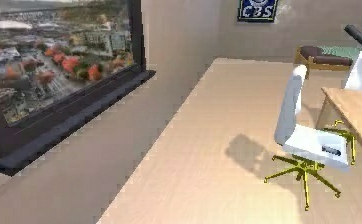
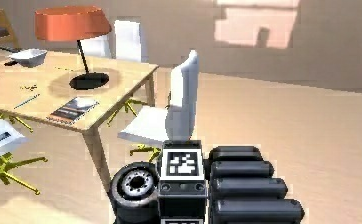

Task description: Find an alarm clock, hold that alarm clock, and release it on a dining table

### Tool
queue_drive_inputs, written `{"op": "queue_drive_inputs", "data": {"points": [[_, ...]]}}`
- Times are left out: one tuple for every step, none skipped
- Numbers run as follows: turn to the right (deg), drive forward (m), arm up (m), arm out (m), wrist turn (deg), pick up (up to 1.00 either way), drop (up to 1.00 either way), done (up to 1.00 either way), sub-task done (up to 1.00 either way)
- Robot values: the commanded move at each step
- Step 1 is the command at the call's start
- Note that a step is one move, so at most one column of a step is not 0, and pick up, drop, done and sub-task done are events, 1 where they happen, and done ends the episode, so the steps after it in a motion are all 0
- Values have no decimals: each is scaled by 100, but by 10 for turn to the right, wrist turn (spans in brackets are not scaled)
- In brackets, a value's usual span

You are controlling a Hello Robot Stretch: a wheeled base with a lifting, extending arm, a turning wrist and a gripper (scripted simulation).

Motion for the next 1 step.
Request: {"op": "queue_drive_inputs", "data": {"points": [[300, 0, 0, 0, 0, 0, 0, 0, 0]]}}
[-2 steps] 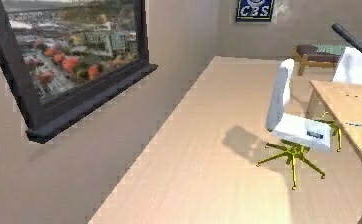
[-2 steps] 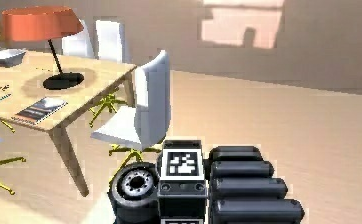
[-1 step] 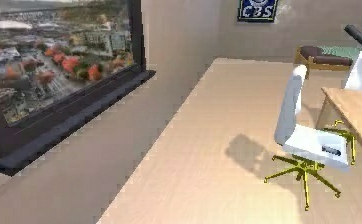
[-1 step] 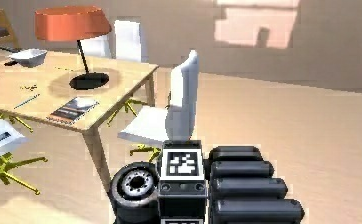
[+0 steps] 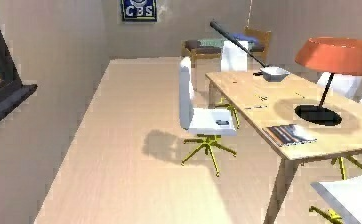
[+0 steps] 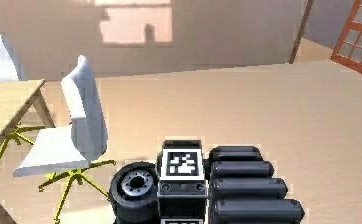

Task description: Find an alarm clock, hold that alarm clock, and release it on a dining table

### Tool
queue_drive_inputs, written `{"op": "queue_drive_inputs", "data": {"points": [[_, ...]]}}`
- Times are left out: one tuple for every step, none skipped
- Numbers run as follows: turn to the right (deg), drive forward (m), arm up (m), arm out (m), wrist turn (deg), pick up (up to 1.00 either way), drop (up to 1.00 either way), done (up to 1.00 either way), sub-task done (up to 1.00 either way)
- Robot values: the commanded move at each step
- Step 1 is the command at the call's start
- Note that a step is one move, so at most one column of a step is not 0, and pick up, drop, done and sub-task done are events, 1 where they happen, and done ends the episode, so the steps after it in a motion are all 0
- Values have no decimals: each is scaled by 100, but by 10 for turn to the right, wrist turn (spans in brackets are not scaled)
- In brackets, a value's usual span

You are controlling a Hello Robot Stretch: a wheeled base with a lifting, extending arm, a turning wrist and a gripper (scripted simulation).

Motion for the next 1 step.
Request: {"op": "queue_drive_inputs", "data": {"points": [[0, 100, 0, 0, 0, 0, 0, 0, 0]]}}
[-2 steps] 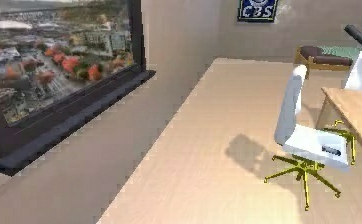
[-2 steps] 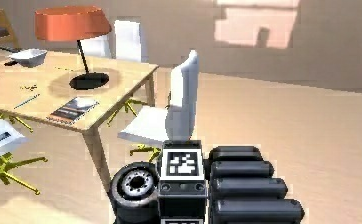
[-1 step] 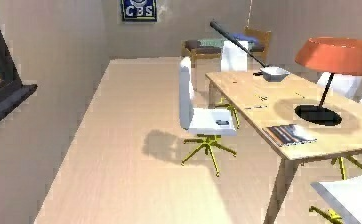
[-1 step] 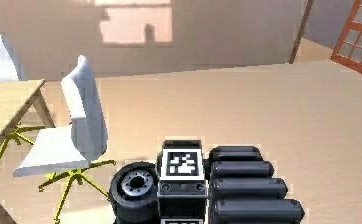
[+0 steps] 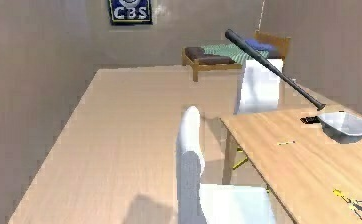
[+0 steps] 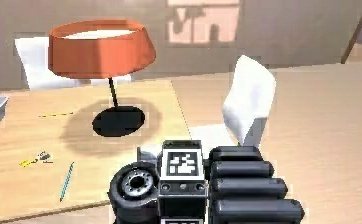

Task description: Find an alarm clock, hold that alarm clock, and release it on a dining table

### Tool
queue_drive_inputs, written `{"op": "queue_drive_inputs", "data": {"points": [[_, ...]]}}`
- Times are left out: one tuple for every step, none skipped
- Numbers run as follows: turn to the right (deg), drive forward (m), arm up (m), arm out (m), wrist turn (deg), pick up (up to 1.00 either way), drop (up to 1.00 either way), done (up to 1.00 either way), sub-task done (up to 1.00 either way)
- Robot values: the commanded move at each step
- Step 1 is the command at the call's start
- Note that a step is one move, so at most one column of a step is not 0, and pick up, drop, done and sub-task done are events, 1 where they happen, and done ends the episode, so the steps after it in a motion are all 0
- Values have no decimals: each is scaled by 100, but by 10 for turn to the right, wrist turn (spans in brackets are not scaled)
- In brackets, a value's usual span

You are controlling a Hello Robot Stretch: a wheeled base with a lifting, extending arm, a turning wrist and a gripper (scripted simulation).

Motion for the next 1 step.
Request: {"op": "queue_drive_inputs", "data": {"points": [[-450, 0, 0, 0, 0, 0, 0, 0, 0]]}}
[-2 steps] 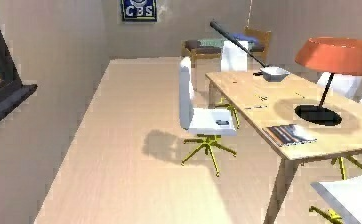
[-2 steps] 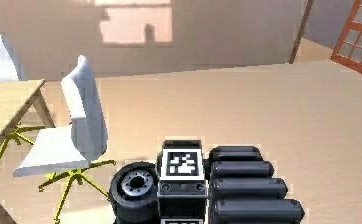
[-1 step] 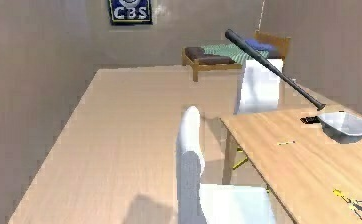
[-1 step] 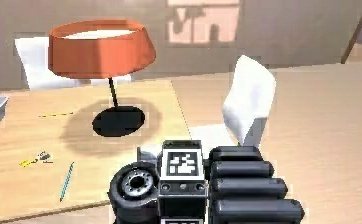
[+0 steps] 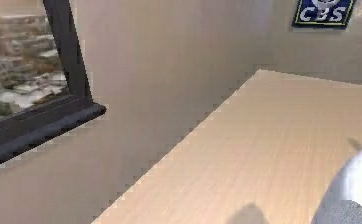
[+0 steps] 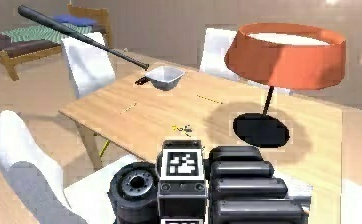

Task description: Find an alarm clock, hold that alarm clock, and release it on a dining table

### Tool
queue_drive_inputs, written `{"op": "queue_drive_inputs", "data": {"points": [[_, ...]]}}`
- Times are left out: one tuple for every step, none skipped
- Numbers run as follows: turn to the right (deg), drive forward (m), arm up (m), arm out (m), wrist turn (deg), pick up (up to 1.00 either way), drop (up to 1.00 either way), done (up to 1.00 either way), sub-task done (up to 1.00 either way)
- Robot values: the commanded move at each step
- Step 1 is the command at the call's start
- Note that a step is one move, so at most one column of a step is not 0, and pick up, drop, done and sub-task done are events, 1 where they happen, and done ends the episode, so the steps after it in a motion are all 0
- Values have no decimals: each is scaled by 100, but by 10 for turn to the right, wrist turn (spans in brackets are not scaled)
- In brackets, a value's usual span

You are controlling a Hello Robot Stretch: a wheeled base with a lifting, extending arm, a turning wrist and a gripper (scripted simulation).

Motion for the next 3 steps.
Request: {"op": "queue_drive_inputs", "data": {"points": [[-450, 0, 0, 0, 0, 0, 0, 0, 0], [-420, 0, 0, 0, 0, 0, 0, 0, 0], [450, 0, 0, 0, 0, 0, 0, 0, 0]]}}
